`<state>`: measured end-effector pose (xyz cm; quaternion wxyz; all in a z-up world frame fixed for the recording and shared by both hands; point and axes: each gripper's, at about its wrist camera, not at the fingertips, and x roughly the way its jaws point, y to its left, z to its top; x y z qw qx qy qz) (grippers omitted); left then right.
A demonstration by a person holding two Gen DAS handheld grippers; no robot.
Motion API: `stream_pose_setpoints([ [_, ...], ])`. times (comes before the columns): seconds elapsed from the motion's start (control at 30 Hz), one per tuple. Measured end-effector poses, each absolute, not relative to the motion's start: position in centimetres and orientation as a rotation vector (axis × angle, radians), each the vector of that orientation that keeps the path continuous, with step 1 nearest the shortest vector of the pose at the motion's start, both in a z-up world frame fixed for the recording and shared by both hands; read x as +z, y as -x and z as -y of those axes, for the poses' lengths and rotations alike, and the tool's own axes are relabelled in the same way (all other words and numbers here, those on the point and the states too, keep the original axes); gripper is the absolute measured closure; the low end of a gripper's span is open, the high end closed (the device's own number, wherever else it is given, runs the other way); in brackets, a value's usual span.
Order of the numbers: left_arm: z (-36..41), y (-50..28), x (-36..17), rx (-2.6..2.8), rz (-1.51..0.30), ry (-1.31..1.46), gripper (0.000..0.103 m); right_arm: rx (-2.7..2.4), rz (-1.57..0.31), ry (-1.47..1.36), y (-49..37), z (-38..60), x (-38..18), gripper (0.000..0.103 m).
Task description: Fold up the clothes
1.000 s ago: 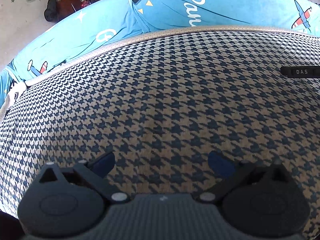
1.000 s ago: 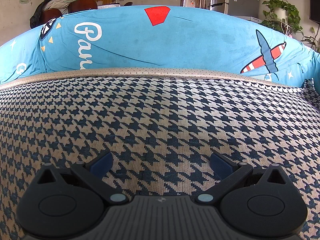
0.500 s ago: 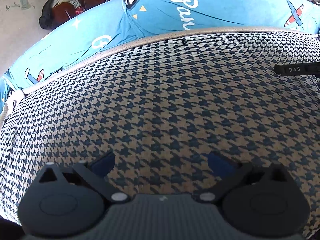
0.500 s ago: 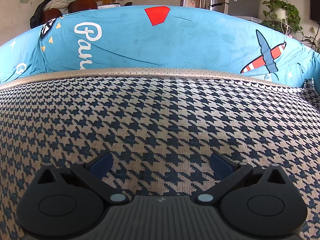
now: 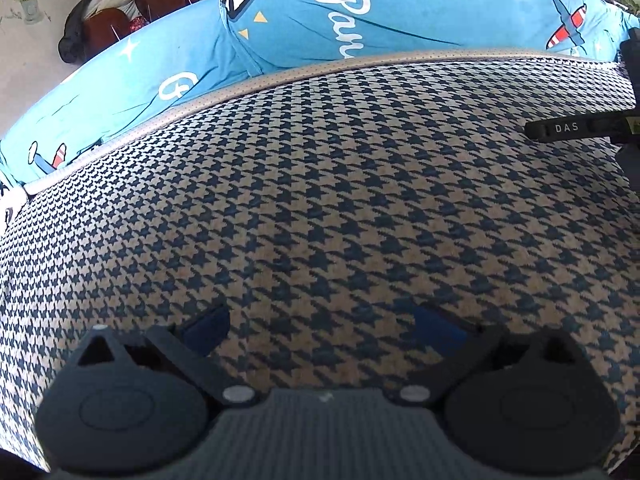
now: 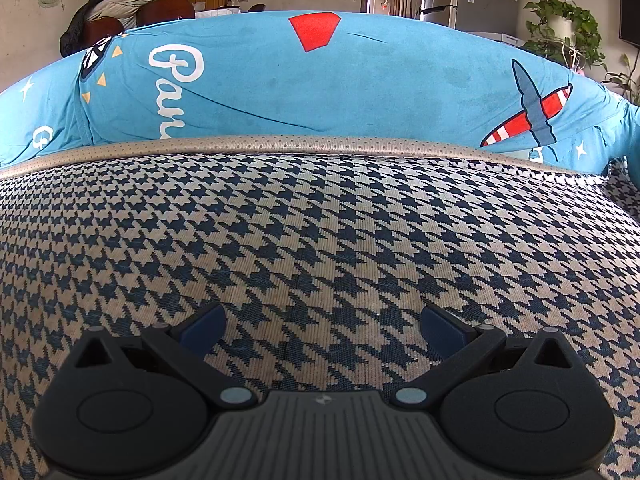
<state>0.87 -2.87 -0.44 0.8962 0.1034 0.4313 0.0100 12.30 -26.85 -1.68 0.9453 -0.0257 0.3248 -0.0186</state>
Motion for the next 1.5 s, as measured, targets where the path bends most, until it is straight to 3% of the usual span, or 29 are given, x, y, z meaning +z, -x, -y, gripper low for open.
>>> stream_pose_setpoints([
  [1.5, 0.9, 2.3, 1.2, 0.01, -0.867, -0.203, 0.0, -0.039, -0.661, 0.053, -12.3, 26.8, -1.6, 0.0],
])
